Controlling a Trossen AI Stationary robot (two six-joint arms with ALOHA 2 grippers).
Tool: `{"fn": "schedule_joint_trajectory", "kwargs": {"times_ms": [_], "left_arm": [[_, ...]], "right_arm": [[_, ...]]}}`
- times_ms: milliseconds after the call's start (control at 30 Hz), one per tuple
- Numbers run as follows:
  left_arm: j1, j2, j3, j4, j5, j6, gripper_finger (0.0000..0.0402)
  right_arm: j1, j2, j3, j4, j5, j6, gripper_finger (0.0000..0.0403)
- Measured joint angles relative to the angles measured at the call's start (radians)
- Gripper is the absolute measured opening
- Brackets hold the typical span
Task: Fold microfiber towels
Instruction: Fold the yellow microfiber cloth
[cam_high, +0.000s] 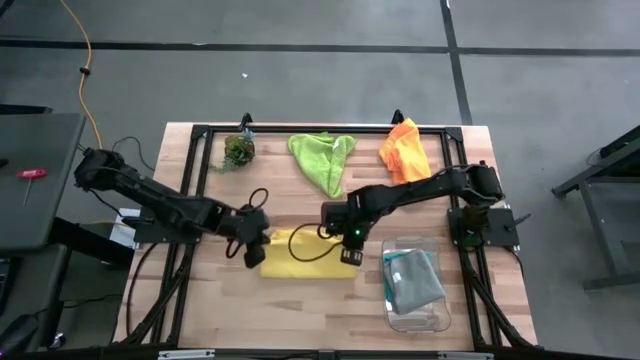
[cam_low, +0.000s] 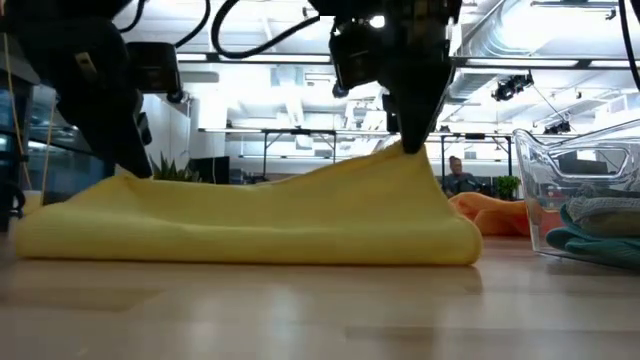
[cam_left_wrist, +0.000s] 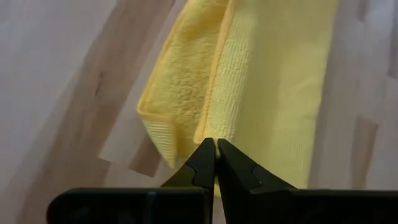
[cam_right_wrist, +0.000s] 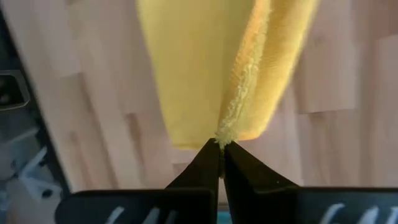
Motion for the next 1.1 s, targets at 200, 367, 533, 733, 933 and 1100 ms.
{"fn": "schedule_joint_trajectory", "kwargs": {"times_ms": [200,367,533,733,933,1100], "left_arm": [[0.023,0.000,0.000,0.000,-0.003,0.020,0.0002],[0.023,0.000,0.000,0.000,-0.022,0.051,0.0013],[0.023,0.000,0.000,0.000,-0.065,0.052,0.0034],[0.023,0.000,0.000,0.000,-0.069,0.052,0.0083],[0.068,-0.056,0.024,-0.130,-0.076,0.106,0.0138],[0.123,-0.156,0.040,-0.130,-0.067,0.216,0.0166]], "right_arm": [[-0.009,0.000,0.000,-0.004,0.012,0.027,0.0000],[0.005,0.000,0.000,-0.008,0.021,0.030,0.0000],[0.023,0.000,0.001,-0.008,0.106,0.074,0.0003],[0.020,0.000,0.001,-0.011,0.129,0.098,0.0068],[-0.015,-0.003,0.017,-0.066,0.176,0.022,0.0172],[-0.064,-0.057,0.020,-0.089,0.251,-0.056,0.0223]]}}
